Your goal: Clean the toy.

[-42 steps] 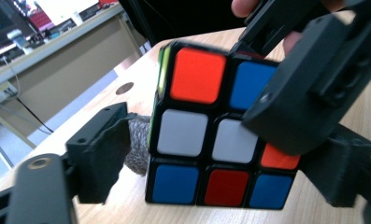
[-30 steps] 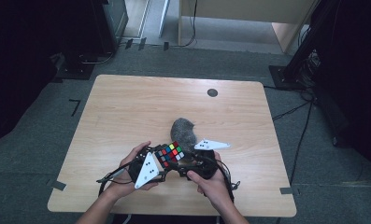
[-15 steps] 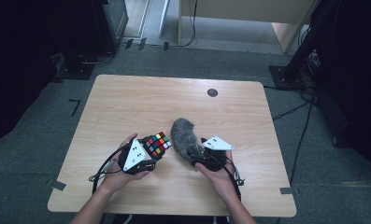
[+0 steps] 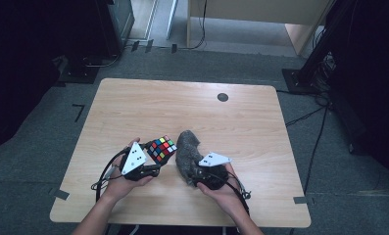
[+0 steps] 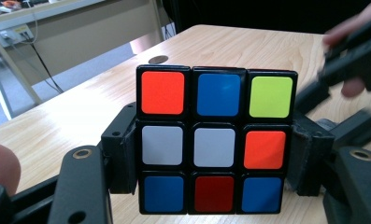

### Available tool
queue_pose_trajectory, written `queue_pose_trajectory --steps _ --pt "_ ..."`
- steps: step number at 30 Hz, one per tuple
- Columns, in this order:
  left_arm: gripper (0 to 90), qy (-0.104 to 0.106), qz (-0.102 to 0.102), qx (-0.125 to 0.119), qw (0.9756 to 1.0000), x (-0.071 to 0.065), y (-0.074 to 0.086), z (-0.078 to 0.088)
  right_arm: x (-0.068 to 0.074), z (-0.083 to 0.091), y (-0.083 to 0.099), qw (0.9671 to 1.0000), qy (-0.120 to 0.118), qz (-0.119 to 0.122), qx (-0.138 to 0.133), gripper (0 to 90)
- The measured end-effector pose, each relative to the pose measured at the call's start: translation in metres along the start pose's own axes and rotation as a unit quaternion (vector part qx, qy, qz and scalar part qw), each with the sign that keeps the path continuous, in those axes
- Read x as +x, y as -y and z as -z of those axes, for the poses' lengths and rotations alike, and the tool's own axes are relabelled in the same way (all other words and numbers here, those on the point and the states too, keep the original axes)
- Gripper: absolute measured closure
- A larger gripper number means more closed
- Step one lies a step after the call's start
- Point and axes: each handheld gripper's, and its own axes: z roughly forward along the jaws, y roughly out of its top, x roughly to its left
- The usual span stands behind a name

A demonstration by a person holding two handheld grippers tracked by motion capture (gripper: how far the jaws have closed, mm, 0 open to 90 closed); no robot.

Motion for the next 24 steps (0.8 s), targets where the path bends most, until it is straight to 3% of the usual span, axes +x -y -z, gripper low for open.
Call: queue_pose_trajectory --steps 2,4,6,8,10,12,15,20,22,24 --pt "34.1 0.003 0.000 0.000 1.0000 -0.001 0.000 0.000 0.003 0.003 -0.006 0.9991 0.017 0.000 -0.039 33.0" --pt "34.1 0.005 0.000 0.000 1.0000 -0.002 0.000 -0.001 0.001 -0.002 -0.007 0.9974 0.039 0.000 -0.060 29.9" --pt "34.1 0.008 0.002 0.000 1.0000 -0.002 -0.001 -0.002 -0.003 -0.017 -0.004 0.9978 0.054 0.002 -0.039 29.1" --pt "34.1 0.010 0.002 0.001 1.0000 -0.003 0.000 -0.002 -0.007 -0.035 0.001 0.9983 0.058 -0.001 0.006 29.5" --pt "34.1 0.015 0.003 -0.001 0.9999 -0.002 0.000 -0.002 -0.012 -0.047 0.006 0.9972 0.065 0.003 0.037 39.0" --pt "34.1 0.018 0.005 -0.004 0.9998 -0.002 0.000 -0.001 -0.015 -0.048 0.008 0.9981 0.051 -0.011 0.031 44.7" --pt "34.1 0.022 0.012 -0.007 0.9997 -0.001 0.000 -0.001 -0.014 -0.046 0.008 0.9976 0.060 0.004 0.033 56.8" --pt "34.0 0.026 0.009 -0.006 0.9996 -0.003 0.000 -0.001 -0.016 -0.040 0.010 0.9981 0.050 -0.016 0.034 76.4" --pt "34.1 0.027 0.003 -0.006 0.9996 -0.004 0.000 -0.001 -0.020 -0.033 0.009 0.9977 0.054 -0.030 0.027 78.5" --pt "34.1 0.034 0.002 -0.005 0.9994 -0.004 0.001 -0.002 -0.022 -0.023 0.007 0.9975 0.056 -0.043 0.002 79.1"
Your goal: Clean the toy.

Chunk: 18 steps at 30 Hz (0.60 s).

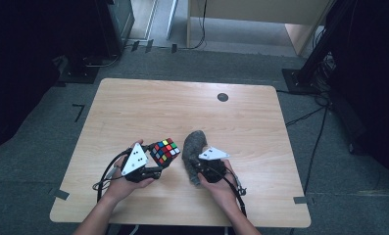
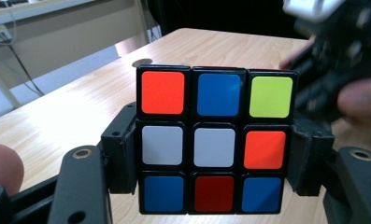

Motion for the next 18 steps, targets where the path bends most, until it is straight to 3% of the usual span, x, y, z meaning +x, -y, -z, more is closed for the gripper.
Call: queue_pose_trajectory --steps 3,6,9,11,16,18 --pt "34.0 0.006 -0.005 0.007 0.9999 -0.002 0.001 -0.003 -0.001 0.022 -0.008 0.9971 -0.028 -0.023 -0.067 79.1" --pt "34.1 0.013 -0.014 0.012 0.9997 -0.006 0.002 -0.005 0.008 0.046 -0.019 0.9888 -0.065 -0.011 -0.134 79.0" --pt "34.1 0.032 -0.018 0.003 0.9993 -0.014 -0.001 -0.007 0.021 0.063 -0.026 0.9810 -0.085 0.006 -0.174 78.9" --pt "34.1 0.041 -0.023 0.000 0.9989 -0.017 -0.003 -0.006 0.025 0.066 -0.027 0.9775 -0.103 -0.004 -0.184 78.8" --pt "34.2 0.049 -0.034 -0.012 0.9981 -0.020 -0.006 -0.001 0.015 0.061 -0.022 0.9746 -0.129 -0.028 -0.181 78.5" --pt "34.2 0.051 -0.036 -0.012 0.9980 -0.020 -0.007 -0.001 0.012 0.060 -0.023 0.9770 -0.124 -0.031 -0.171 78.4"
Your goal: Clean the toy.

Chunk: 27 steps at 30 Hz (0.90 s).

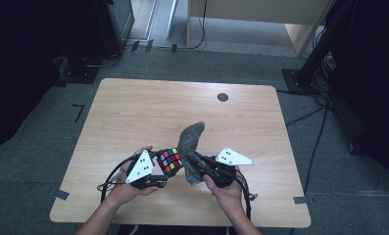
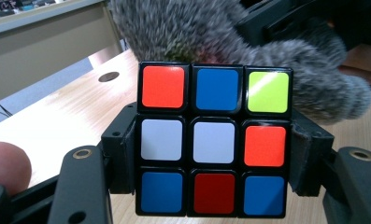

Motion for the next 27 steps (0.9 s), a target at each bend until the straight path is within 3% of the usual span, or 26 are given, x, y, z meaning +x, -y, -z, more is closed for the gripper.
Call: queue_pose_trajectory --steps 2,5,7,11,13,15,17,19,21,22,24,27 --pt "34.2 0.004 0.000 0.000 1.0000 -0.001 0.000 -0.001 -0.001 0.000 -0.001 0.9995 0.024 0.016 0.012 78.3" --pt "34.3 0.003 -0.001 0.006 1.0000 -0.001 0.000 -0.003 -0.003 0.002 -0.003 0.9989 0.040 0.016 0.017 78.1" --pt "34.3 -0.007 -0.014 0.023 0.9996 -0.003 0.001 -0.006 0.000 0.006 -0.005 0.9996 0.025 0.016 0.001 77.9" --pt "34.3 -0.002 -0.020 0.027 0.9994 -0.007 -0.001 -0.006 0.019 0.002 -0.008 0.9984 0.002 0.057 0.005 77.6" --pt "34.3 0.003 -0.018 0.020 0.9996 -0.007 -0.002 -0.004 0.019 0.000 -0.007 0.9974 0.016 0.070 0.010 77.6" --pt "34.3 0.015 -0.008 0.003 0.9999 -0.004 -0.004 0.000 0.009 0.001 -0.007 0.9968 0.047 0.062 0.017 77.8" --pt "34.3 0.008 -0.002 0.001 1.0000 -0.002 -0.006 0.001 0.002 0.006 -0.006 0.9955 0.077 0.053 0.021 77.8" --pt "34.4 -0.014 -0.017 0.022 0.9995 -0.002 -0.005 -0.001 0.007 0.010 -0.009 0.9956 0.066 0.066 0.004 77.7" --pt "34.3 -0.025 -0.026 0.039 0.9986 -0.003 -0.003 -0.004 0.024 0.011 -0.014 0.9941 0.041 0.100 -0.005 77.5" --pt "34.3 -0.026 -0.027 0.042 0.9984 -0.005 -0.004 -0.005 0.032 0.008 -0.015 0.9925 0.031 0.118 -0.004 77.3" --pt "34.3 -0.029 -0.040 0.050 0.9976 -0.008 -0.005 -0.007 0.046 0.001 -0.015 0.9911 0.006 0.132 0.007 76.9" --pt "34.4 -0.038 -0.066 0.066 0.9949 -0.013 -0.005 -0.010 0.048 -0.006 -0.010 0.9896 0.006 0.142 0.023 76.4"
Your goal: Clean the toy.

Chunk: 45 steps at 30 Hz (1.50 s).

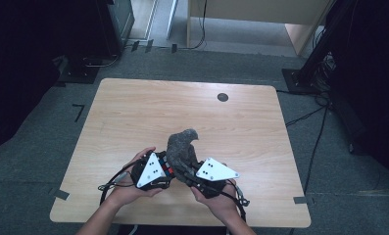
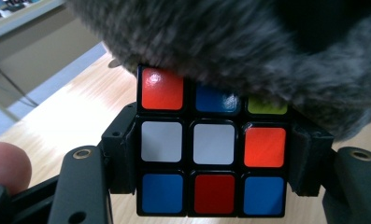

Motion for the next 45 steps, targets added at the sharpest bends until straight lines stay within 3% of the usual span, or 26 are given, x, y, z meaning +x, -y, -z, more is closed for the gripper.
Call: queue_pose_trajectory --steps 2,4,6,8,9,11,13,15,17,19,20,22,24,27,29,31,33,35,38,41,43,45 --pt "34.3 0.018 0.021 -0.018 0.9995 0.002 0.002 0.001 -0.010 0.002 0.003 0.9996 0.017 -0.022 0.000 76.7" --pt "34.4 0.022 0.032 -0.029 0.9988 0.005 0.001 0.003 -0.023 0.004 0.007 0.9975 0.050 -0.048 0.015 76.8" --pt "34.4 0.017 0.025 -0.027 0.9992 0.004 -0.001 0.003 -0.028 0.010 0.009 0.9965 0.028 -0.078 -0.009 76.7" --pt "34.4 0.027 0.029 -0.041 0.9984 0.005 -0.001 0.006 -0.022 0.012 0.005 0.9974 -0.006 -0.067 -0.025 76.4" --pt "34.3 0.033 0.035 -0.053 0.9974 0.006 -0.001 0.008 -0.018 0.011 0.003 0.9982 -0.007 -0.054 -0.024 76.3" --pt "34.3 0.034 0.043 -0.065 0.9964 0.008 -0.001 0.011 -0.018 0.010 0.001 0.9981 -0.003 -0.056 -0.027 76.2" --pt "34.3 0.037 0.058 -0.077 0.9947 0.012 0.002 0.013 -0.026 0.010 0.002 0.9971 0.023 -0.072 -0.008 76.3" --pt "34.3 0.029 0.064 -0.078 0.9945 0.014 0.003 0.013 -0.033 0.014 0.006 0.9948 0.032 -0.096 -0.011 76.4" --pt "34.3 0.029 0.063 -0.077 0.9946 0.014 0.003 0.013 -0.030 0.018 0.004 0.9946 0.003 -0.098 -0.035 76.3" --pt "34.3 0.042 0.068 -0.090 0.9927 0.014 0.001 0.016 -0.020 0.016 0.000 0.9967 -0.019 -0.071 -0.035 76.2" --pt "34.3 0.035 0.066 -0.089 0.9932 0.014 0.000 0.016 -0.017 0.014 -0.001 0.9974 -0.014 -0.062 -0.034 76.2" --pt "34.3 0.034 0.070 -0.089 0.9929 0.015 0.002 0.016 -0.024 0.013 0.000 0.9966 0.000 -0.080 -0.023 76.2" --pt "34.3 0.017 0.083 -0.084 0.9929 0.018 0.005 0.013 -0.039 0.014 0.009 0.9951 0.057 -0.080 0.004 76.2" --pt "34.2 -0.014 0.113 -0.056 0.9919 0.023 0.012 0.000 -0.062 0.013 0.030 0.9868 0.114 -0.107 0.042 76.1" --pt "34.2 -0.026 0.121 -0.041 0.9914 0.022 0.018 -0.009 -0.074 0.010 0.042 0.9801 0.152 -0.106 0.071 76.2" --pt "34.2 -0.032 0.121 -0.036 0.9914 0.022 0.021 -0.015 -0.085 0.009 0.051 0.9739 0.168 -0.128 0.083 76.1" --pt "34.2 -0.037 0.128 -0.031 0.9906 0.023 0.023 -0.017 -0.092 0.009 0.056 0.9707 0.184 -0.125 0.093 76.1" --pt "34.2 -0.045 0.140 -0.027 0.9888 0.025 0.025 -0.019 -0.101 0.010 0.062 0.9661 0.195 -0.138 0.099 75.9" --pt "34.2 -0.063 0.148 -0.007 0.9869 0.028 0.028 -0.022 -0.115 0.011 0.072 0.9562 0.226 -0.142 0.121 75.9" --pt "34.2 -0.082 0.164 0.013 0.9830 0.031 0.031 -0.026 -0.127 0.015 0.081 0.9467 0.252 -0.149 0.135 75.2" --pt "34.1 -0.096 0.171 0.029 0.9801 0.033 0.034 -0.030 -0.132 0.018 0.084 0.9413 0.268 -0.150 0.139 68.8" --pt "34.0 -0.111 0.176 0.046 0.9770 0.034 0.038 -0.034 -0.136 0.019 0.087 0.9422 0.263 -0.153 0.141 49.5"
